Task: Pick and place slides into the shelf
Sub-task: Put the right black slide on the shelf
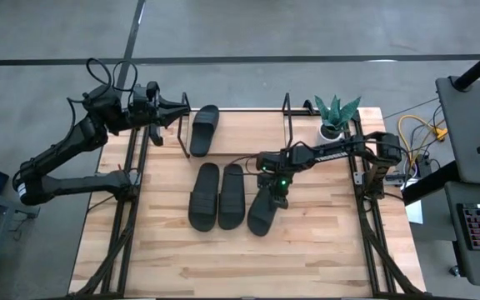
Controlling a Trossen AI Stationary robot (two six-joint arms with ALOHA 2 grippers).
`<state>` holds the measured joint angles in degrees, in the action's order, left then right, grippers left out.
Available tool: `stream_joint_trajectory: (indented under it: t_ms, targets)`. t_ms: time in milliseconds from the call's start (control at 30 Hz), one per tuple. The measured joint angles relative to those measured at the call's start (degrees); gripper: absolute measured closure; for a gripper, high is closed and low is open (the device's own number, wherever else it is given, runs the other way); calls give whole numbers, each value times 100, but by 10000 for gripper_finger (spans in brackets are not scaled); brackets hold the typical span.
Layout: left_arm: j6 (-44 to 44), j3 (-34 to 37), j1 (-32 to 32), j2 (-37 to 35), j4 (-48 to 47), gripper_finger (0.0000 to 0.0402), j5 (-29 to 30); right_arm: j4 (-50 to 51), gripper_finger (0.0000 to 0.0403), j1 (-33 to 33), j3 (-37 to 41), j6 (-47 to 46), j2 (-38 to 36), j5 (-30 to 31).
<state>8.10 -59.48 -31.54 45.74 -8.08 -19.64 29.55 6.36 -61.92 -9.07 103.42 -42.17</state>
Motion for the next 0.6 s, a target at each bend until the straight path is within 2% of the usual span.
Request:
stream_joint_trajectory:
  t_ms: [133, 300, 600]
  targets:
    - [-1, 0, -1, 10, -2, 381, -2, -23, 322, -81, 3, 110, 0, -41]
    - [-1, 0, -1, 10, -2, 381, -1, -24, 385, -201, -91, 452, 0, -43]
    - [-2, 0, 0, 10, -4, 381, -2, 48, 393, -261, -347, 456, -124, 5]
